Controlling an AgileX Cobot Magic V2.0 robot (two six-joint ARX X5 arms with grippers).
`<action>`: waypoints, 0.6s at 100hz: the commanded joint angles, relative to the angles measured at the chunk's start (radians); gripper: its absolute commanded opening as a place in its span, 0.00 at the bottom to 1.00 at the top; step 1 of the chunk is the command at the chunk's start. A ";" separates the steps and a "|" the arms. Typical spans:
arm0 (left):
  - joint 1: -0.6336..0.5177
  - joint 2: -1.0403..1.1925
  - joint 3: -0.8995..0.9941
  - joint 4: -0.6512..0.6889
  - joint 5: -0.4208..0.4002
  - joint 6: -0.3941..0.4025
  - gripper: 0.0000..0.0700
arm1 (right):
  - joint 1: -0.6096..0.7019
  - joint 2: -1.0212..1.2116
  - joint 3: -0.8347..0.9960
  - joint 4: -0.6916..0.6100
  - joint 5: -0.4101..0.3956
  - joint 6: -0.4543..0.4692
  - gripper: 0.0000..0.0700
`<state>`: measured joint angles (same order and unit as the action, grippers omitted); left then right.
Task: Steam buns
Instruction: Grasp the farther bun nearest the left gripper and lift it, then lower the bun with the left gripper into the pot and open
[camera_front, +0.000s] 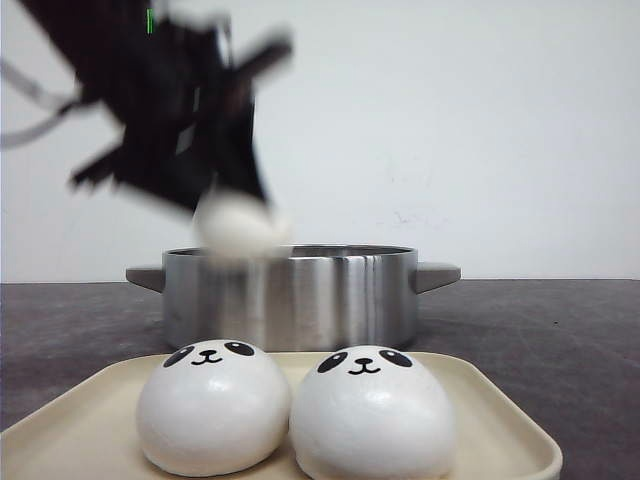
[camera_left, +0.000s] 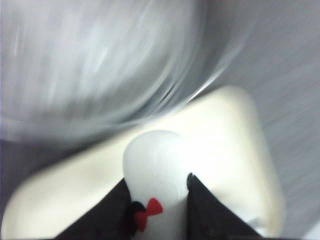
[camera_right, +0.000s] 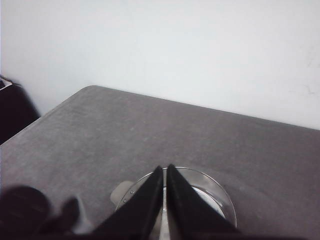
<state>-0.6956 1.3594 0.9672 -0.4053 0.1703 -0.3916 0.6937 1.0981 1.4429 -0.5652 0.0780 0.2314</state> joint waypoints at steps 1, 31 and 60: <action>-0.006 -0.006 0.021 0.038 -0.027 0.013 0.01 | 0.010 0.006 0.012 0.010 0.002 -0.012 0.00; 0.068 0.061 0.103 0.260 -0.164 0.083 0.01 | 0.010 0.006 0.012 0.010 0.002 -0.011 0.00; 0.172 0.309 0.211 0.245 -0.160 0.092 0.02 | 0.010 0.006 0.012 0.003 0.002 -0.009 0.00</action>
<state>-0.5228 1.6180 1.1507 -0.1570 0.0097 -0.3134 0.6937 1.0981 1.4425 -0.5659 0.0792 0.2314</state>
